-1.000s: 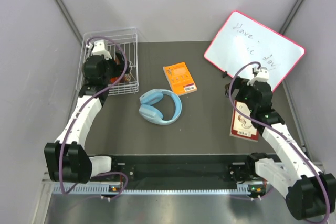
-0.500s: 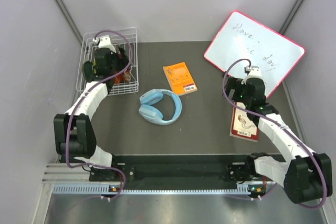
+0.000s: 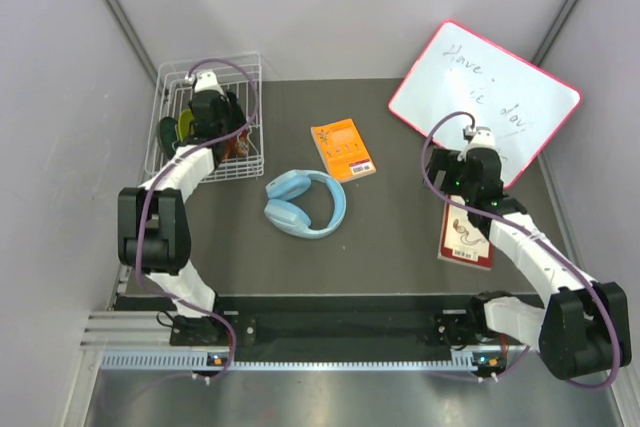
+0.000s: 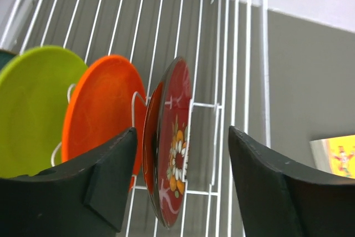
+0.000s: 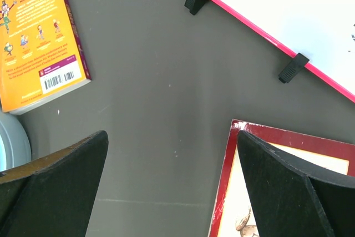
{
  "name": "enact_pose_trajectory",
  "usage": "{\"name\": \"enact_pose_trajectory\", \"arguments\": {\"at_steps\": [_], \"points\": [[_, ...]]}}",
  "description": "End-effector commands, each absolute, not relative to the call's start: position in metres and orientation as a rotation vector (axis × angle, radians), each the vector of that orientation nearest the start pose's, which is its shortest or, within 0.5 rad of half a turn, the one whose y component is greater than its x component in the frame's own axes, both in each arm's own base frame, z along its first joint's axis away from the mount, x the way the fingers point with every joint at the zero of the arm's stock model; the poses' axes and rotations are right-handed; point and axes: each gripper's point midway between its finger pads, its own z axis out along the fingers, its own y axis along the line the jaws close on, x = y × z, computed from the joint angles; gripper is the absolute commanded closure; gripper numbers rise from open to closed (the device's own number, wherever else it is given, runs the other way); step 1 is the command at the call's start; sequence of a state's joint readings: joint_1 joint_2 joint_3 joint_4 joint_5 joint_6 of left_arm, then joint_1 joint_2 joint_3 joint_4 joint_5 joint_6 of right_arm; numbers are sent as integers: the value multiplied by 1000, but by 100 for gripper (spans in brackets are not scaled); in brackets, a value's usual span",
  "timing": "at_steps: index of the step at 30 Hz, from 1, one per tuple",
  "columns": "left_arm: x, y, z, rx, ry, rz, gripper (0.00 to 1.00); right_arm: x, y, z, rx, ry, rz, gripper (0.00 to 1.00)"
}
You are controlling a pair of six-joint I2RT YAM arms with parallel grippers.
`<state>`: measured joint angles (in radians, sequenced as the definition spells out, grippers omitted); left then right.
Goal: Unload the plates from the dish rack
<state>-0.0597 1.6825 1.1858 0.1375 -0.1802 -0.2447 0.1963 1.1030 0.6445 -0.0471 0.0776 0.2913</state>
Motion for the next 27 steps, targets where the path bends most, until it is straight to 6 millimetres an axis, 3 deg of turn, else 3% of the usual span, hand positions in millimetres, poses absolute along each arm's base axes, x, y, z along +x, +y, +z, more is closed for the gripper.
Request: {"name": "enact_pose_trajectory", "arguments": {"at_steps": [1, 6, 7, 9, 10, 16, 22, 27], "points": [[530, -2, 198, -351, 1825, -13, 31, 345, 68, 146, 141, 2039, 218, 0], [530, 1, 183, -388, 1842, -4, 43, 342, 67, 142, 149, 2043, 212, 0], [529, -2, 180, -382, 1847, -14, 52, 341, 67, 140, 150, 2047, 214, 1], [529, -2, 180, -382, 1848, -20, 61, 339, 67, 140, 153, 2045, 216, 1], [528, -3, 178, -380, 1853, -22, 73, 339, 66, 140, 157, 2045, 216, 1], [516, -3, 176, -385, 1834, -37, 99, 334, 64, 141, 172, 2049, 209, 1], [510, 1, 176, -395, 1831, 7, 100, 328, 62, 145, 177, 2042, 209, 1], [500, 6, 210, -375, 1742, 144, 100, 323, 61, 146, 183, 2042, 213, 1]]}}
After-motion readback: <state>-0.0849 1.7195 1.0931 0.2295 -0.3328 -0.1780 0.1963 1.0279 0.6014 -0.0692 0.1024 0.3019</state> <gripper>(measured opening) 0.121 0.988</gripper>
